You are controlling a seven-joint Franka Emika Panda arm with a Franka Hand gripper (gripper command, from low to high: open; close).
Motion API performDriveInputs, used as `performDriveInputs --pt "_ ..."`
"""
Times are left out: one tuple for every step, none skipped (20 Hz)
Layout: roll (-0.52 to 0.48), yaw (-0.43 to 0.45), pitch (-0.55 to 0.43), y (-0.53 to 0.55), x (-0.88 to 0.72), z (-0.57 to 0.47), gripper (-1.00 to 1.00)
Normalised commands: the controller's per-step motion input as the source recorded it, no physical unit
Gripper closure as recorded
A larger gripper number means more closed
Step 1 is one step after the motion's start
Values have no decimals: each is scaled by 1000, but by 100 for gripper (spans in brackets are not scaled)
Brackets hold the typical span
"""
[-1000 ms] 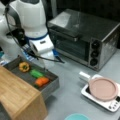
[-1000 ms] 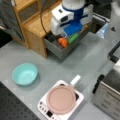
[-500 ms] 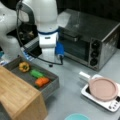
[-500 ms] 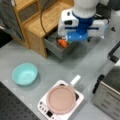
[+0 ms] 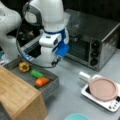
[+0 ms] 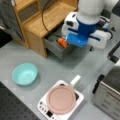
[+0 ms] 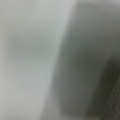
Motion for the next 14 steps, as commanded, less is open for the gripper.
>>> performDriveInputs --pt "159 -336 99 161 334 235 -100" --pt "124 -257 122 148 335 213 -100" --pt "106 -203 138 134 325 186 -100" --pt "72 -142 144 136 325 160 -100" --pt "36 -93 151 142 321 127 -100" --pt "26 -75 157 145 310 101 -100" --pt "15 -51 167 146 300 85 -100" --pt "3 -32 175 147 288 74 -100" --pt "-10 -9 185 145 282 74 -100" --pt "-13 -4 186 140 274 78 -100" --pt "-14 8 189 131 266 86 -100" --pt "-27 25 198 109 253 98 -100" --pt "-39 34 200 86 248 104 -100" --pt "-33 39 197 62 242 109 -100"
